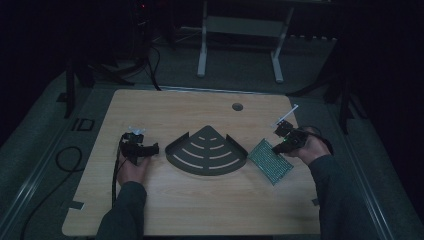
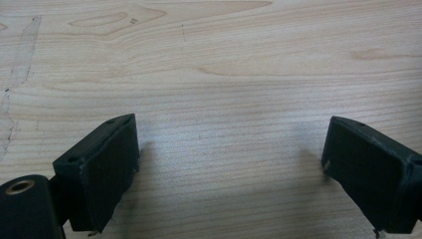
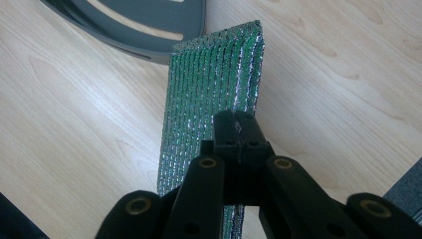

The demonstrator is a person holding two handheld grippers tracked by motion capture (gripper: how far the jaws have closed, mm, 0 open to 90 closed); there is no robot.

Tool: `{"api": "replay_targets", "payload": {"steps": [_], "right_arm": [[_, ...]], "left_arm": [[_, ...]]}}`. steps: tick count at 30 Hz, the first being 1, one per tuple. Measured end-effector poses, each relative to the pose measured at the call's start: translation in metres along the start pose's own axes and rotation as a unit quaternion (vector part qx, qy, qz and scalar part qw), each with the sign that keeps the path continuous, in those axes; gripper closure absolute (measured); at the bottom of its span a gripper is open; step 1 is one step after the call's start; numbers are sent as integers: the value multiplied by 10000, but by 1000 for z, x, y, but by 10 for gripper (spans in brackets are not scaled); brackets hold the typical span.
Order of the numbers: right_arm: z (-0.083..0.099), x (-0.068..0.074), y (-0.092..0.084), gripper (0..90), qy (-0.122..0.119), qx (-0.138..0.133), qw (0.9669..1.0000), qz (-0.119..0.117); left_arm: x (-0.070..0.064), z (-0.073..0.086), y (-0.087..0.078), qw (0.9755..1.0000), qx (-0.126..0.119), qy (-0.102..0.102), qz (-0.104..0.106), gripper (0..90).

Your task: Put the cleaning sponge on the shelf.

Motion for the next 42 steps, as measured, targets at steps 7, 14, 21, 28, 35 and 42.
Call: {"api": "replay_targets", "payload": {"steps": [7, 14, 21, 28, 35, 42], "right_arm": [[-7, 1, -3, 898, -20, -40, 10000, -9], [-13, -1, -4, 899, 9, -70, 10000, -20], [-17, -1, -6, 898, -5, -105, 9999, -22], [-27, -1, -6, 899, -16, -113, 9999, -30], [-36, -1, -7, 898, -48, -115, 9999, -65], [-45, 1, -10, 898, -76, -98, 9999, -86]], "left_arm": [[0, 0, 0, 10000, -4, -9, 0, 83], [0, 0, 0, 10000, -9, -12, -1, 83], [0, 0, 0, 10000, -9, -7, -4, 83], [0, 0, 0, 10000, -11, -6, -3, 83], [0, 0, 0, 10000, -9, -8, -7, 83], [0, 0, 0, 10000, -3, -4, -7, 83]]}}
Point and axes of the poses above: each handheld gripper's, and its own axes: y roughly forward along the jaws, z roughly out of its underside, x roughly to its left, the point moved 1 cm from there along y, roughly forward along the jaws, and after that the axes turned 12 degrees about -z, right-handed, at the moved point
